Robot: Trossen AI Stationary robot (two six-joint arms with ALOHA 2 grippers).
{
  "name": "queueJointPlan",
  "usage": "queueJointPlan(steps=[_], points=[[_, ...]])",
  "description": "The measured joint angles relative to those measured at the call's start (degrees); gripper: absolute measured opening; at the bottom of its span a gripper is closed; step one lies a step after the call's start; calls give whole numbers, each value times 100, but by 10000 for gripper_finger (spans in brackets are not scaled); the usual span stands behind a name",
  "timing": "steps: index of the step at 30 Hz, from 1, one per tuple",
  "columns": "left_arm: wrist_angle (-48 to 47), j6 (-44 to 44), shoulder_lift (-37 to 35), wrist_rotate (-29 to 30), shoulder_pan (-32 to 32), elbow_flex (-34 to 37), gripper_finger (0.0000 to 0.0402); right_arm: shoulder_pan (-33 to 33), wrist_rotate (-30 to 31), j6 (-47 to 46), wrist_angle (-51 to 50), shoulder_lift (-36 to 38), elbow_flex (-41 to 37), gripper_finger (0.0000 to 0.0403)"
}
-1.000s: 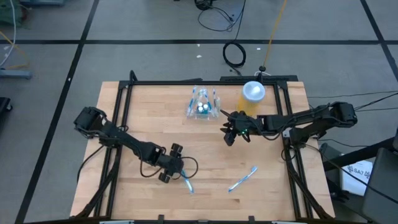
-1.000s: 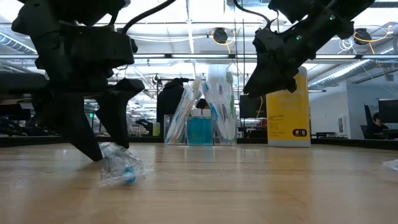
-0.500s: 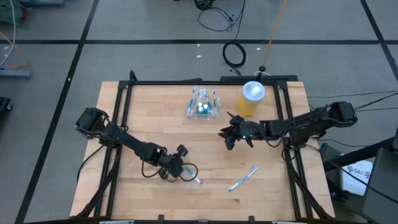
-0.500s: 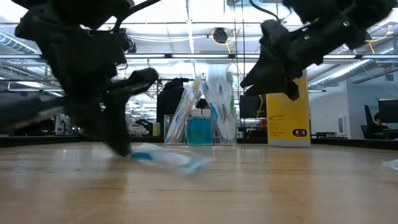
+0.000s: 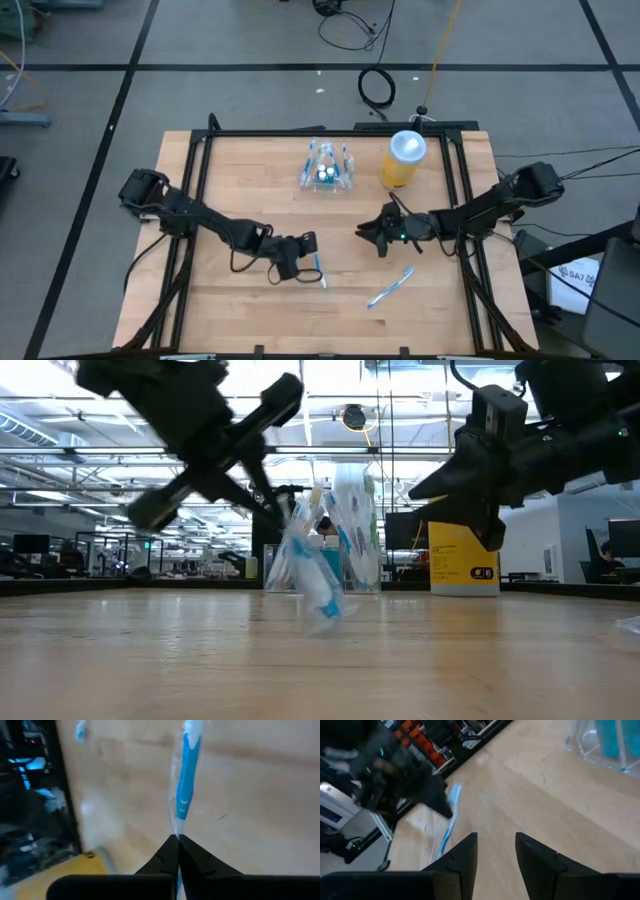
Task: Pick & Place toothbrushing station
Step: Put the blue toothbrush into the left compartment of the transparent organizer
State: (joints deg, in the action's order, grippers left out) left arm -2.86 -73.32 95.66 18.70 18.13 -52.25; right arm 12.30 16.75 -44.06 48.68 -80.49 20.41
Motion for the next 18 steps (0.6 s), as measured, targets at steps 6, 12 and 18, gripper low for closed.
queueJointPlan(steps=[6,12,18], points=[[583,-680,-4,-193,-351,-183,5,174,247,15,427,-908,342,128],[902,-1176,-6,-625,-567,-185,10,170,252,105,436,-1764,1035,128],[814,-1130,-4,-628,-608,-185,7,159,246,173,816,-2157,1356,128]])
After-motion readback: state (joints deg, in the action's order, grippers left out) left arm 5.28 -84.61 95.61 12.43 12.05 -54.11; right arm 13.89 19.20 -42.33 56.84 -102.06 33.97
